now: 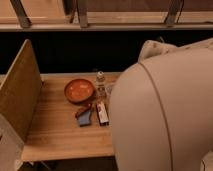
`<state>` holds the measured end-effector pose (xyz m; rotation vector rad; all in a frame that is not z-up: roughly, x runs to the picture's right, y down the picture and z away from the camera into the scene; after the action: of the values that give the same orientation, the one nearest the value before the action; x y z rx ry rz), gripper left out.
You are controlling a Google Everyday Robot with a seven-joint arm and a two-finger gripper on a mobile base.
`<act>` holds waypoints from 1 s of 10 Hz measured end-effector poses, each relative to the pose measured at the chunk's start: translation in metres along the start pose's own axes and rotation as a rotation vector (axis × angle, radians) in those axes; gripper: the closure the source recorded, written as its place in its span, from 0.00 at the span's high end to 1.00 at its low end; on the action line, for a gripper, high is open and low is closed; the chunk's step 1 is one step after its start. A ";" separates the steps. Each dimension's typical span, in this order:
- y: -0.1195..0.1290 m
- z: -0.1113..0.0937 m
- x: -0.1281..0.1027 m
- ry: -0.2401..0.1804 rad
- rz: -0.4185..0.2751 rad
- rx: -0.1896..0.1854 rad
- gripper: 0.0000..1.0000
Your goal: Place the pepper in the ceramic cup
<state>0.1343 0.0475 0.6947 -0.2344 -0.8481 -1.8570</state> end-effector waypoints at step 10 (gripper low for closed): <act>-0.078 0.031 0.073 0.086 -0.037 -0.130 0.80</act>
<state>0.0274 0.0309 0.7206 -0.2199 -0.6778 -1.9455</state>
